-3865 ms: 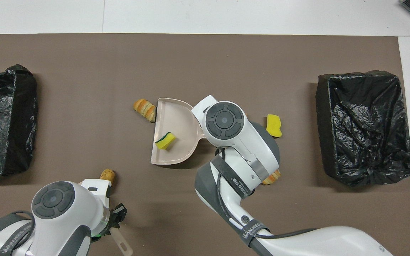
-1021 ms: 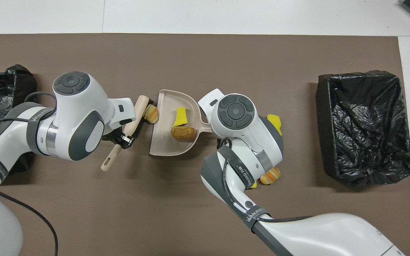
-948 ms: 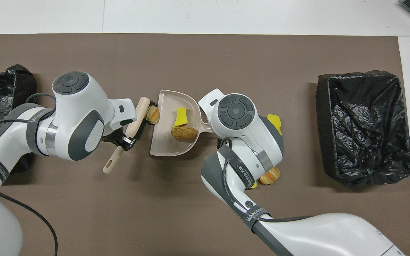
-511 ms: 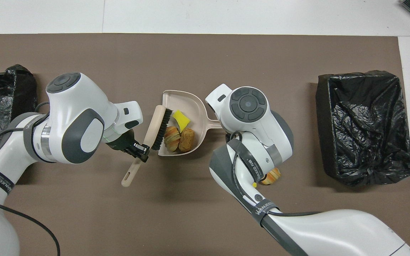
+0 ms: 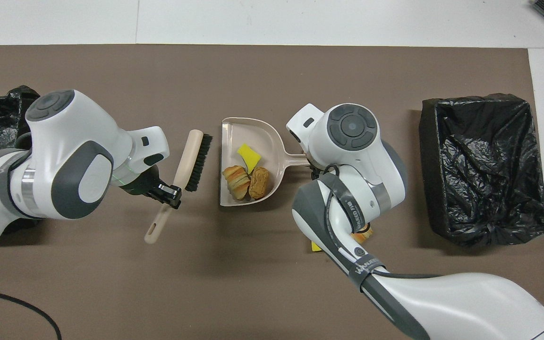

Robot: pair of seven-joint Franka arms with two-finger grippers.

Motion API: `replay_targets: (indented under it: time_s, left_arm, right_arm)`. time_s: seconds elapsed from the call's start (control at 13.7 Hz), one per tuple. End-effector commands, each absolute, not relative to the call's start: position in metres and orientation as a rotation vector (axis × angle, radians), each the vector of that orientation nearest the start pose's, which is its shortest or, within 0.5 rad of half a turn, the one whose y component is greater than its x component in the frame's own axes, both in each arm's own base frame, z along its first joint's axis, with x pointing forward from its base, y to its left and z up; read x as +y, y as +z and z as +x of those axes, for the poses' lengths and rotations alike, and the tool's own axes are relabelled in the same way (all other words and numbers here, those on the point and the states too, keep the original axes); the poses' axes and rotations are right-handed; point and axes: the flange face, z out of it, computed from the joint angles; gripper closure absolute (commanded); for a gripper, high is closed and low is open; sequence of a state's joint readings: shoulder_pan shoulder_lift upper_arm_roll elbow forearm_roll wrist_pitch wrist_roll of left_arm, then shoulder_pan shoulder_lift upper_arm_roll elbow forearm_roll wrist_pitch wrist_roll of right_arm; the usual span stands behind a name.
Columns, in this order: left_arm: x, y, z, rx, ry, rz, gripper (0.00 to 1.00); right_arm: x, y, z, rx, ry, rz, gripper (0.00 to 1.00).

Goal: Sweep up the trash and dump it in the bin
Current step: 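Carry the loaded dustpan to the bin with the right gripper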

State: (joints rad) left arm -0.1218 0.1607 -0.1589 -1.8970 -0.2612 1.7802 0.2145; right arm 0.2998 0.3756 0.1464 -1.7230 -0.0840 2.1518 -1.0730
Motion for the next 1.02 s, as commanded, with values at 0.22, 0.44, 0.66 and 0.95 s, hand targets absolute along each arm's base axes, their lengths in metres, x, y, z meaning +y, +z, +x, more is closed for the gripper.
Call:
replay_targets:
  time_s: [0.22, 0.44, 0.66, 0.95]
  left_arm:
    - [-0.154, 0.418, 0.516, 0.304, 0.523, -3.22, 1.0]
    - [-0.198, 0.414, 0.475, 0.177, 0.579, -3.159, 1.0]
    - [-0.239, 0.406, 0.414, 0.209, 0.603, -3.078, 1.0]
    - [-0.274, 0.386, 0.324, 0.224, 0.451, -2.988, 1.0]
  right_arm:
    - [0.187, 0.435, 0.608, -2.303, -0.109, -2.162, 1.0]
    - [0.114, 0.455, 0.615, -2.254, -0.128, -2.12, 1.0]
    - [0.006, 0.461, 0.621, -2.151, -0.194, -2.068, 1.0]
    - [-0.119, 0.472, 0.615, -2.2, -0.255, -2.059, 1.0]
